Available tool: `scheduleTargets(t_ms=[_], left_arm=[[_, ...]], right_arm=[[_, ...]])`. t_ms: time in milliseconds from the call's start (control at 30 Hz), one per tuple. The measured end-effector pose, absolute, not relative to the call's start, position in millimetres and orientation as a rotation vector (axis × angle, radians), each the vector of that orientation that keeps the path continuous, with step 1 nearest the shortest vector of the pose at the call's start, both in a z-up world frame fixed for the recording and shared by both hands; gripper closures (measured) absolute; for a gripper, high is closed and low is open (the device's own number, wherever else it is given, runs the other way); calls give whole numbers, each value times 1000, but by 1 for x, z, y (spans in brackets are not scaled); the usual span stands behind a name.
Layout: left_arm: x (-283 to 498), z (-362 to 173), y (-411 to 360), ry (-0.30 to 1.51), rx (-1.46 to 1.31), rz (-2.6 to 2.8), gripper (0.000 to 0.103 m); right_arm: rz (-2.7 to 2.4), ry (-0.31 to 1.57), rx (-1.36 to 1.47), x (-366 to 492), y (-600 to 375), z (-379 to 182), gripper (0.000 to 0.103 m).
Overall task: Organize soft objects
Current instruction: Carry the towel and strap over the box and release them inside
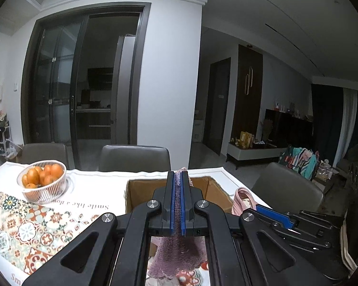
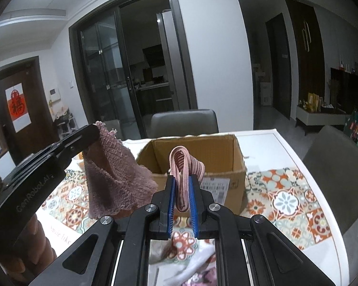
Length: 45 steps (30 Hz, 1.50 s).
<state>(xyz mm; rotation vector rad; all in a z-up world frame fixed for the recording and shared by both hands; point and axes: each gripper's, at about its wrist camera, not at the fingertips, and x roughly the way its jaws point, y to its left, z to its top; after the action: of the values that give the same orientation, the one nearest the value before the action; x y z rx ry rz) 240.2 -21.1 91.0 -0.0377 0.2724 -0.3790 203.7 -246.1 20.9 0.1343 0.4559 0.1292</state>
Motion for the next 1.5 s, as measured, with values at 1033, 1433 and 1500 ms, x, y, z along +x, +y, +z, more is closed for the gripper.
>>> scheduleTargets(t_ms=[1033, 1433, 1500], left_arm=[[354, 99, -54, 295, 46, -381, 98], [390, 48, -78, 486, 94, -393, 98], [393, 40, -78, 516, 98, -395, 98]], right_arm=[[133, 478, 122, 317, -262, 30, 90], [113, 627, 124, 355, -274, -14, 90], [117, 655, 128, 359, -276, -21, 90]])
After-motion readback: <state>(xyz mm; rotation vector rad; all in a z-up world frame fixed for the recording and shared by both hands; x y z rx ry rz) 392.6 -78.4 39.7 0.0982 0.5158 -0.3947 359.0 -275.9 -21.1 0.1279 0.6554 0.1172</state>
